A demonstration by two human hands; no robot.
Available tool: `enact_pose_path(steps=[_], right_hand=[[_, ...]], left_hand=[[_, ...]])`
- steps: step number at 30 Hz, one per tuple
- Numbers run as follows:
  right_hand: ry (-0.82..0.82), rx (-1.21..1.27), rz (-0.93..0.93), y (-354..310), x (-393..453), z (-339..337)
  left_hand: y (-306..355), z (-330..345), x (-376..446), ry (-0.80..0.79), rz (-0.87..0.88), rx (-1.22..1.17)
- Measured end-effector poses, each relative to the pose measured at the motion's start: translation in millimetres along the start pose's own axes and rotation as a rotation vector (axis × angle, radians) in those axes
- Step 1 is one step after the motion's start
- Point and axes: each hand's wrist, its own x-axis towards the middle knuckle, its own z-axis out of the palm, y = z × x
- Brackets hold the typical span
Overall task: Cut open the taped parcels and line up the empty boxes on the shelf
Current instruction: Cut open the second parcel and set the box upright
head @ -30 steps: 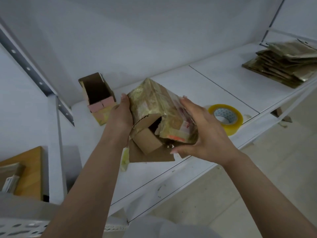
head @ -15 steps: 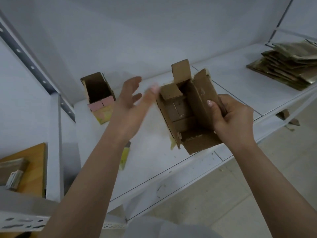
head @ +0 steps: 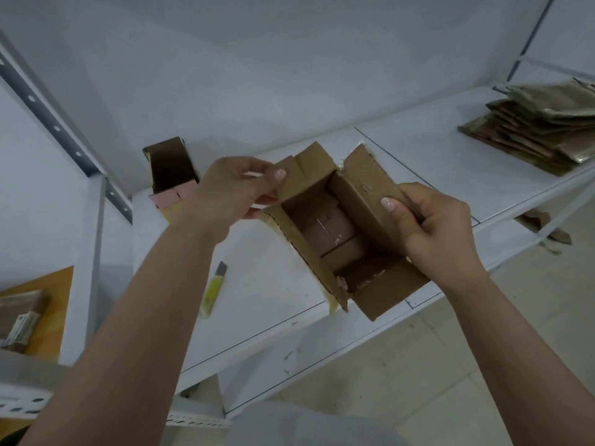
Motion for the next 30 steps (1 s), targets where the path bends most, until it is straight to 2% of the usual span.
enact_pose_path(steps=[3, 6, 8, 12, 14, 17, 23, 30], right_hand=[[-0.005, 0.051, 0.097, 1.7, -0.7, 0.4], [0.047, 0.067, 0.148, 4.9, 3.1, 0.9], [0.077, 0.039, 0.178, 7.5, 7.9, 1.8], [0.090, -0.055, 0.211, 9.7, 16.0, 10.1], [0.091, -0.037, 0.237, 14.3, 18.6, 15.0], [0.110, 0.135, 0.317, 20.9, 22.9, 19.9], [-0.139, 0.265, 0.483, 22.3, 24.5, 42.3], [-0.357, 0.247, 0.585, 29.7, 40.0, 93.3]], left_hand=[[-7.8, 15.6, -1.4, -0.001, -0.148, -0.241], [-11.9, 29.3, -6.5, 0.171, -0.150, -0.486], [-11.4, 40.8, -16.5, 0.186, -0.155, -0.389], [-22.4, 67.1, -32.8, 0.036, -0.183, 0.000], [-36.0, 74.6, -28.5, 0.147, -0.122, -0.011], [-44.7, 72.6, -25.2, 0.301, -0.082, -0.173], [-59.8, 52.7, -13.1, 0.321, -0.162, -0.361], [-91.1, 19.9, 13.5, 0.347, -0.173, -0.277]])
